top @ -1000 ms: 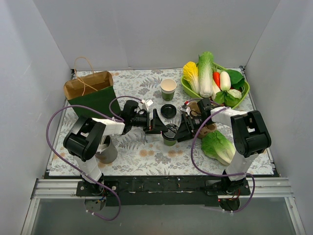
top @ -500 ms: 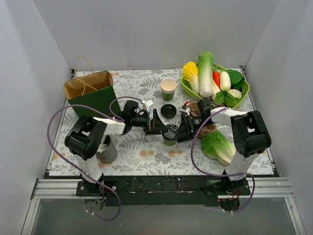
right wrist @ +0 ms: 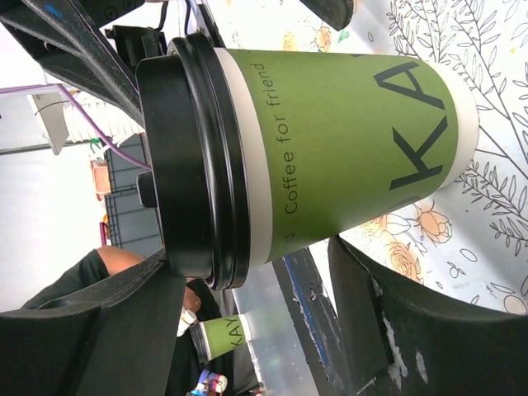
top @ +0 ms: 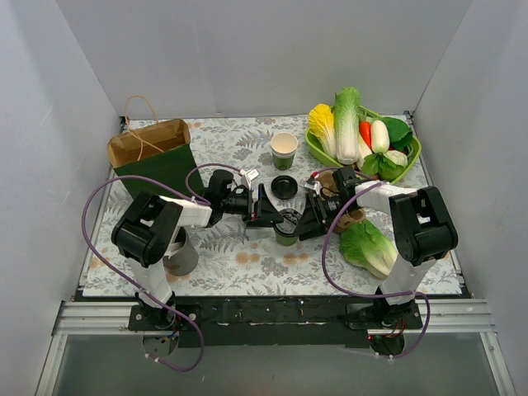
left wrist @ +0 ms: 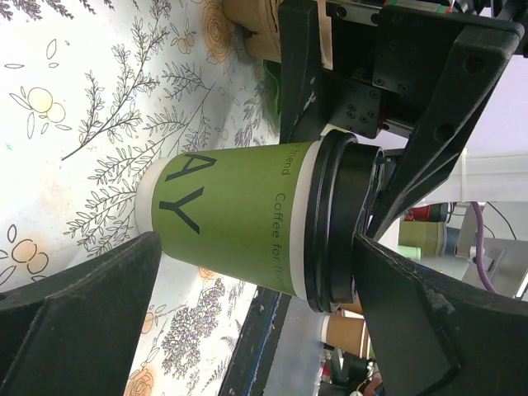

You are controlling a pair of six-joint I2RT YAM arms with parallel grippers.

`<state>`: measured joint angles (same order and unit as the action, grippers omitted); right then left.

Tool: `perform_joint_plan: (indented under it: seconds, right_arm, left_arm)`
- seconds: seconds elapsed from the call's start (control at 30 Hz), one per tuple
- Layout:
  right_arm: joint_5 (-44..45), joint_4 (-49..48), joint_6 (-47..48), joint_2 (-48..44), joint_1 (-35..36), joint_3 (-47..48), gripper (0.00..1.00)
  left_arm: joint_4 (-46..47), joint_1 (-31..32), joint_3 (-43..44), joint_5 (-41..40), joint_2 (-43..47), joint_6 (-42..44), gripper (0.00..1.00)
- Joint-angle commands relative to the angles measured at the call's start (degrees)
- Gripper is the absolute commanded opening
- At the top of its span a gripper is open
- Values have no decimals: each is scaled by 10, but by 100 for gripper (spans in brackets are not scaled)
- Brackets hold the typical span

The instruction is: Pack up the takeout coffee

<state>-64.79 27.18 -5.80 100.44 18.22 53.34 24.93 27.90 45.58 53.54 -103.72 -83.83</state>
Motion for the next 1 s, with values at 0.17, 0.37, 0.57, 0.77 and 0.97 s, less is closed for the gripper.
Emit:
perform_joint_plan:
  seconds: [0.17,0.37,0.57,0.77,0.97]
  right_arm:
    - [127,-18,75,-2,0,-14,75]
    - [10,-13,94,-15,-2,21,86]
    - [-45,-30,79,-17,-2,32,90]
    - [-43,-19,84,-17,-6,24,87]
    - [-60,-37,70,-11,-18,21,82]
  left_arm:
    - [-15,-6,6,-23,-8,15,98]
    - [-24,-6,11,-19,-8,25,98]
    - [-25,-6,10,-19,-10,26,98]
    - [-28,-7,9,-20,-9,27,98]
    - [-30,-7,9,-21,-8,28,98]
